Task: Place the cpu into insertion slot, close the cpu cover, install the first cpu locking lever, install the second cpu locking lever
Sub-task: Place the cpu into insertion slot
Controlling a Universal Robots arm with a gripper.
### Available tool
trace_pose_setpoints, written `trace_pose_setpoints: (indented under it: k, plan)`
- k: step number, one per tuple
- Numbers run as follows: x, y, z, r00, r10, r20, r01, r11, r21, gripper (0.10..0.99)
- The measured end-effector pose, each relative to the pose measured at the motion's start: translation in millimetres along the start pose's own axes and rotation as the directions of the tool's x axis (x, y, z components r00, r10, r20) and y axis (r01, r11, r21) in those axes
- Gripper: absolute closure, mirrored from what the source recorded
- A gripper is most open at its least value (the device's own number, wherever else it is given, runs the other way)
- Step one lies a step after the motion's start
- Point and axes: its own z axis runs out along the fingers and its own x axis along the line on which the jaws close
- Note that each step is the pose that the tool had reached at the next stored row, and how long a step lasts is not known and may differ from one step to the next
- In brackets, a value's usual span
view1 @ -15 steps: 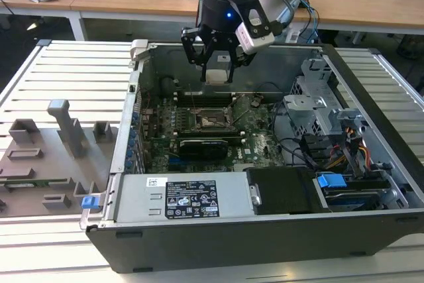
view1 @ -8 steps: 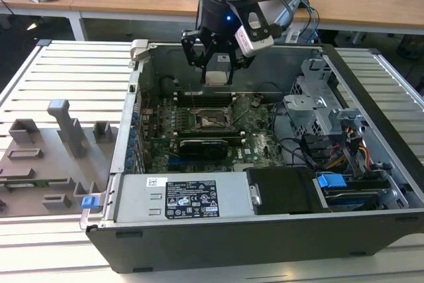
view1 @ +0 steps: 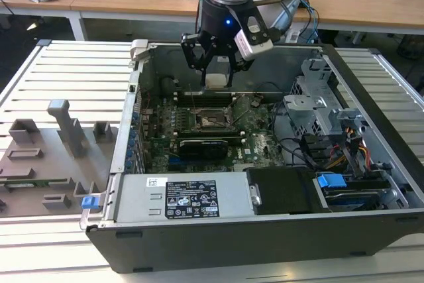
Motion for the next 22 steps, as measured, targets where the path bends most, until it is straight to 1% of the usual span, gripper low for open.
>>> trace_pose_setpoints:
  k: [14,22]
  plan:
    - [-0.2,-0.7,8.9,1.0,0.0,0.0,0.0,1.0,0.0,0.545]
    - [-0.3,-1.3,16.0,1.0,0.0,0.0,0.0,1.0,0.0,0.545]
